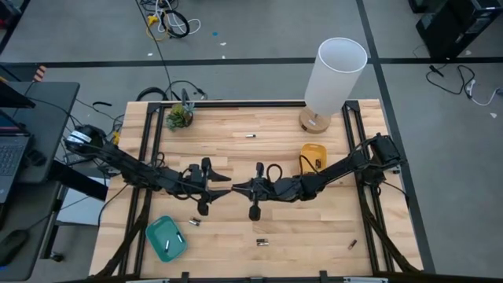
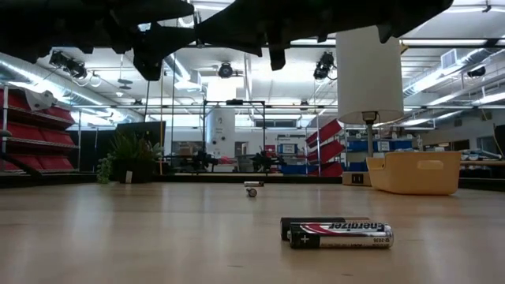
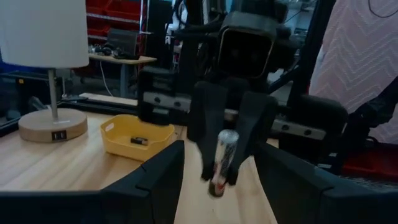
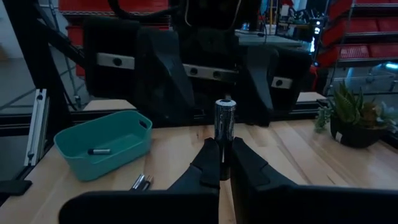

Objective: Sort batteries
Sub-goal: Put the silver battery into the blue bin, then put the black battery into the yellow bin

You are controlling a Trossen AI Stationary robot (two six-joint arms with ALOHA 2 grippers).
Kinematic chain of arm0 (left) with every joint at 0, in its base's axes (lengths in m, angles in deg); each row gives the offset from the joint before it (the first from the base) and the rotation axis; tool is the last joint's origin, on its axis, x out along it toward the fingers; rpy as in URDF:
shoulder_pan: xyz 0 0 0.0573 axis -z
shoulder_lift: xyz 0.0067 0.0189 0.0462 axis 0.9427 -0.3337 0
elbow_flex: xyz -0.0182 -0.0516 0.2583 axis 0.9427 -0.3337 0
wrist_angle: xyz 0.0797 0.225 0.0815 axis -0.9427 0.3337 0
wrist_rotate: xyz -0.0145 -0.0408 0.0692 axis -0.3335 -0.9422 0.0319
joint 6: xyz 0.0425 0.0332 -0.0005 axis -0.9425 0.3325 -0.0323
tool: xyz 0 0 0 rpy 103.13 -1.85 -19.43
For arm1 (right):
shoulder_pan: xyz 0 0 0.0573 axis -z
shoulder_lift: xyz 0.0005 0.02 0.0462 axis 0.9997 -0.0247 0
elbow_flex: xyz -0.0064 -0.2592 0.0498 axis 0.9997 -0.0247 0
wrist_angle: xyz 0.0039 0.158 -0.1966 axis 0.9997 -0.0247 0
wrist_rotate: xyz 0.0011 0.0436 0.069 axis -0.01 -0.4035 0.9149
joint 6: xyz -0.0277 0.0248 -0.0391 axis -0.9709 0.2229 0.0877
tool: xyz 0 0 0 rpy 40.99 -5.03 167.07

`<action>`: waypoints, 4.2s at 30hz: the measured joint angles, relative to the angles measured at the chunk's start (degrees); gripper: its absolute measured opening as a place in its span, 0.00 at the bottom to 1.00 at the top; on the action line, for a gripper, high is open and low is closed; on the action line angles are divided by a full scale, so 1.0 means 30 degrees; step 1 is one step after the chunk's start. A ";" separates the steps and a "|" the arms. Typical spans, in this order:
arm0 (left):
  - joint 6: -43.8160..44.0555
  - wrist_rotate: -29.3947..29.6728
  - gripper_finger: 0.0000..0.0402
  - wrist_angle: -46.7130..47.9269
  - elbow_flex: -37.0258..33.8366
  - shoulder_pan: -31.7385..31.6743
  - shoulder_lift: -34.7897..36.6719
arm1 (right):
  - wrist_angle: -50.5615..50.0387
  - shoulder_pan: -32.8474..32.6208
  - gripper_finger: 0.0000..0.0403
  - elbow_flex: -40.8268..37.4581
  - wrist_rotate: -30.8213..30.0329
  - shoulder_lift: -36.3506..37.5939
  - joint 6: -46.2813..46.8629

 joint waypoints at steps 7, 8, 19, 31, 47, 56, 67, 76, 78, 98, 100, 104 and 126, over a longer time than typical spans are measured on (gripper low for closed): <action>-0.0714 -0.0108 0.40 -0.0002 0.0594 -0.0027 -0.0568 | 0.0000 0.0068 0.02 0.0000 0.0014 0.0000 0.0007; -0.0707 -0.0120 0.38 -0.0015 0.0637 -0.0077 -0.0653 | -0.0005 0.0064 0.02 0.0000 0.0014 0.0000 0.0007; -0.0950 -0.0148 0.15 -0.0641 0.0641 -0.0379 -0.0852 | -0.0051 0.0064 0.02 0.0000 0.0022 0.0007 0.0053; -0.0694 -0.0579 0.11 -0.0195 0.0641 -0.0332 -0.0788 | -0.0135 0.0057 0.06 -0.0015 0.0080 0.0007 0.0027; 0.0469 0.1751 0.11 0.8076 0.0619 0.1583 0.4163 | -0.0310 -0.0877 0.45 -0.0015 -0.3775 0.0036 0.0167; 1.0391 -0.2425 0.11 2.0183 0.0619 0.3642 0.7679 | -0.2524 -0.1271 0.47 -0.0007 -0.5691 0.0036 0.1509; 1.5752 -0.8335 0.11 2.9586 0.4676 0.7512 0.7581 | -0.2816 -0.0113 0.47 -0.0007 -0.2681 0.0036 0.4083; 1.7265 -0.8852 0.11 3.1152 0.4157 1.0007 0.6469 | -0.2222 0.1103 0.47 0.1640 0.2796 -0.2223 0.6893; 1.7704 -0.9334 0.12 3.1096 0.3994 1.0182 0.5955 | -0.2200 0.1080 0.47 0.3202 0.3664 -0.3703 0.6455; 1.7569 -0.8401 0.37 2.9268 0.3942 1.0291 0.4692 | -0.8283 0.0363 0.40 1.6858 0.7358 -1.3922 0.1399; 1.7565 -0.8401 0.37 2.9356 0.3942 1.0287 0.4699 | -0.8581 0.0356 0.39 1.7501 0.7773 -1.4460 0.1448; 1.7007 -0.8401 0.38 2.9351 0.3940 1.0287 0.4707 | -0.8528 0.0377 0.39 1.8733 0.8946 -1.5404 0.1566; 1.6735 -0.7673 0.38 2.9361 0.3942 1.0272 0.4707 | -1.0214 0.0807 0.39 1.9393 0.7364 -1.5782 0.1057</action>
